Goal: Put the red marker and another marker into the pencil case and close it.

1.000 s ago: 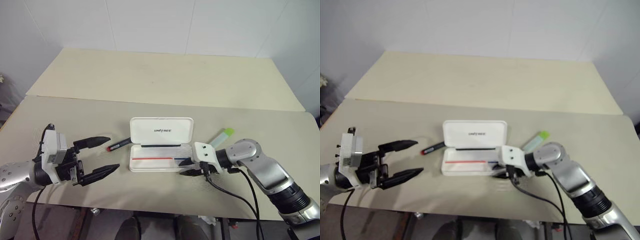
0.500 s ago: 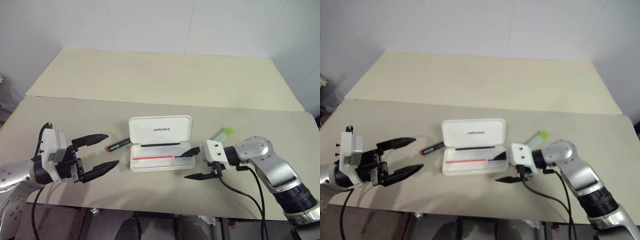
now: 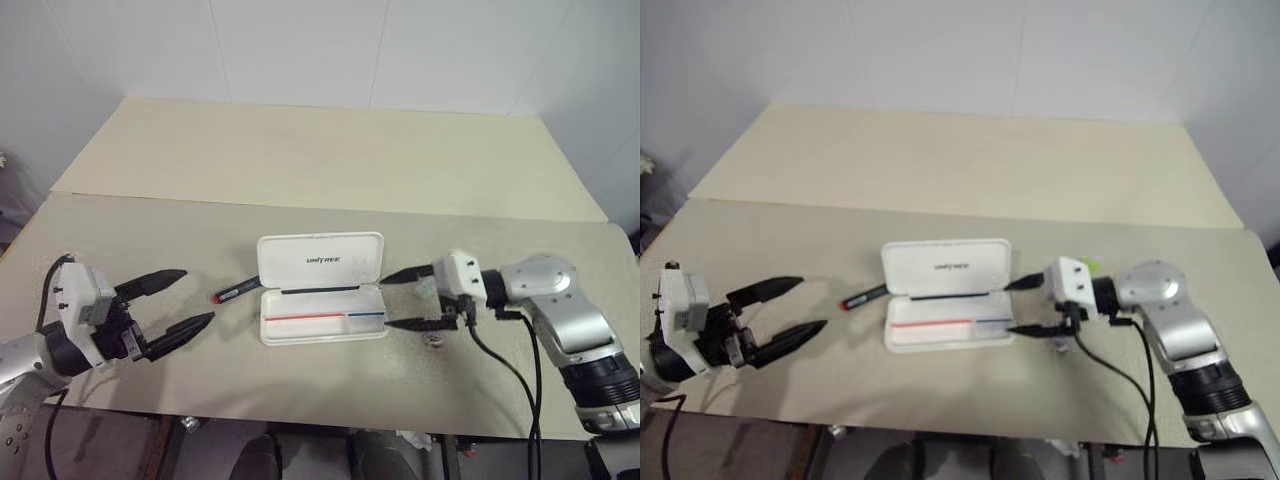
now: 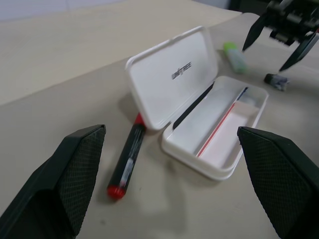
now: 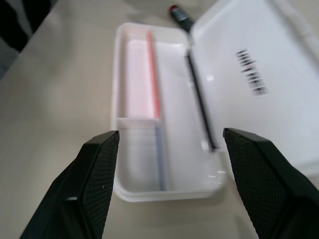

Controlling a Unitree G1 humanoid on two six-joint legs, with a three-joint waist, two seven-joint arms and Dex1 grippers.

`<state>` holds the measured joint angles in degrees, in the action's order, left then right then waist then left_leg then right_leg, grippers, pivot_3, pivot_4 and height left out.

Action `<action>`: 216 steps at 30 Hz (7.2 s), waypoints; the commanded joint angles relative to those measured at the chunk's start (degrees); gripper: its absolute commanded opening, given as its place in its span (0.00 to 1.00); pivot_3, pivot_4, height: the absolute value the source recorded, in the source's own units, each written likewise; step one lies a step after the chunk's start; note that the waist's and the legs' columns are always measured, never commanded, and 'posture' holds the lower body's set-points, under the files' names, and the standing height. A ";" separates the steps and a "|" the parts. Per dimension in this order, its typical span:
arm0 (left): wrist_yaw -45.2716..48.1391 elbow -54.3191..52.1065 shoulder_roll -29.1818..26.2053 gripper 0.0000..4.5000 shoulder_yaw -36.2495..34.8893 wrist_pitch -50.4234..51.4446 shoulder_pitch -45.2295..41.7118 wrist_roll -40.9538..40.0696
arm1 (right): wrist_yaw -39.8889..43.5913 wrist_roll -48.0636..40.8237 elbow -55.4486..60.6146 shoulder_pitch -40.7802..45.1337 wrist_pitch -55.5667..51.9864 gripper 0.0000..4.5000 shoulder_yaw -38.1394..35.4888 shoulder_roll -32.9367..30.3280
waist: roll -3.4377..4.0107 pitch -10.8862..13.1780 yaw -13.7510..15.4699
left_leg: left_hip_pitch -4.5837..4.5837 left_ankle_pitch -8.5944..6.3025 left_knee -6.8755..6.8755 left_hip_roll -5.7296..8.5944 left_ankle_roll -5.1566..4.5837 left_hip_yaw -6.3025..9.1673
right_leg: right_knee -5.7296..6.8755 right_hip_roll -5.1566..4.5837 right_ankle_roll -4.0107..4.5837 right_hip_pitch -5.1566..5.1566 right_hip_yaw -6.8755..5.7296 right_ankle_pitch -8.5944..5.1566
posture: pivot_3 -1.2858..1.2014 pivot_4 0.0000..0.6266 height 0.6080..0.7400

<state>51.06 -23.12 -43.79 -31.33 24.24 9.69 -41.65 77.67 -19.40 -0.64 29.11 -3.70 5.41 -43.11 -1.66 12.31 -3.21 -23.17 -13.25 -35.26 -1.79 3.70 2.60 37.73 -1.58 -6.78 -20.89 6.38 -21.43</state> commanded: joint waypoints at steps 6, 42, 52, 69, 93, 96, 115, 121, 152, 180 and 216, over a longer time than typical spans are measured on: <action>3.87 16.43 -1.16 1.00 3.77 -2.71 -8.49 4.00 | 1.76 -2.99 -5.68 4.40 0.29 0.78 -3.82 -0.38 | 0.01 0.00 0.04 | 0.00 0.00 -0.01 0.02 -0.01 0.02 | -0.01 -0.03 0.00 0.02 -0.04 0.00 | 0.52 0.24 1.00; 18.38 53.46 -0.25 1.00 32.05 -19.62 -40.29 29.98 | -6.08 -1.66 -0.27 -1.36 -0.57 0.78 -6.09 -1.80 | 0.02 0.00 0.17 | -0.12 0.01 -0.23 0.03 0.01 -0.03 | 0.30 0.02 -0.02 -0.17 -0.01 0.01 | 0.52 0.24 1.00; 15.69 56.98 1.71 0.57 32.26 -22.16 -41.95 32.02 | -5.87 -1.81 -0.85 -1.68 0.06 0.79 -6.88 -2.61 | 0.03 -0.01 0.67 | -0.03 -0.02 -0.47 0.04 -0.08 0.07 | 0.24 -0.05 -0.10 0.13 -0.07 0.05 | 0.52 0.24 1.00; 5.53 50.76 -2.14 0.14 25.31 -21.18 -41.54 30.48 | -5.59 -1.98 -4.05 -0.23 2.44 0.79 -7.53 -1.85 | 0.01 0.01 0.05 | -0.03 0.00 -0.69 0.02 -0.11 0.12 | 0.36 0.02 -0.21 0.19 -0.07 0.13 | 0.52 0.24 1.00; 11.83 13.94 -0.85 0.14 29.61 10.16 -55.28 12.10 | 0.94 -9.34 -6.77 0.54 3.42 0.79 -10.84 0.51 | -0.05 0.12 0.01 | -0.11 -0.03 -0.52 0.07 -0.09 0.12 | 0.11 0.12 -0.22 0.17 -0.11 0.12 | 0.52 0.24 1.00; 12.81 12.55 2.08 0.14 33.26 11.39 -54.85 11.41 | -0.10 -8.67 -5.79 -0.67 2.21 0.79 -11.14 -0.73 | -0.04 0.12 0.16 | -0.11 -0.03 -0.54 0.09 -0.09 0.11 | 0.10 0.09 -0.22 0.20 -0.10 0.12 | 0.52 0.24 1.00; 9.61 12.83 8.23 0.14 44.00 9.79 -47.65 19.83 | -2.78 -8.07 -4.22 -7.19 0.87 0.99 -17.89 -5.84 | -0.04 0.12 0.38 | -0.11 -0.04 -0.68 0.13 -0.11 0.10 | 0.09 0.09 -0.23 0.25 -0.03 0.12 | 0.52 0.24 1.00; 7.85 14.65 9.24 0.14 45.67 8.85 -46.00 23.09 | -2.32 -8.66 -3.85 -8.45 -0.39 0.99 -17.69 -6.74 | -0.04 0.12 0.37 | -0.10 -0.05 -0.68 0.14 -0.12 0.08 | 0.07 0.09 -0.23 0.27 -0.01 0.12 | 0.52 0.24 1.00; 6.77 15.66 7.24 0.14 47.65 12.45 -45.29 28.51 | -5.99 -4.94 -4.01 -7.24 0.29 0.99 -15.23 -5.38 | -0.04 0.12 1.00 | -0.10 -0.05 -0.69 0.14 -0.12 0.09 | 0.05 0.08 -0.24 0.28 -0.01 0.13 | 0.52 0.24 1.00; 5.31 4.29 9.18 0.99 35.19 6.70 -40.97 18.89 | -21.51 1.78 1.05 -12.69 -11.24 1.00 -13.03 -1.91 | -0.04 0.12 1.48 | -0.11 -0.05 -0.69 0.13 -0.12 0.09 | 0.05 0.08 -0.24 0.26 -0.01 0.13 | 0.52 0.24 1.00; 6.54 -2.23 -1.27 0.99 19.58 7.03 -20.57 8.94 | 10.86 30.46 -60.92 38.99 40.91 1.00 13.17 -1.94 | 0.11 0.21 -1.62 | -0.02 -0.07 -0.37 0.01 -0.12 -0.04 | -0.10 -0.04 -0.18 0.19 0.02 0.11 | 0.52 0.24 1.00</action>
<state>58.22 -22.65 -44.27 -9.91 32.04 -11.35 -31.72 86.84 10.10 -60.64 66.64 35.01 17.90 -44.89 -1.55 12.53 -4.83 -23.19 -13.32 -35.63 -1.78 3.58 2.57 37.63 -1.62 -6.95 -20.69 6.39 -21.32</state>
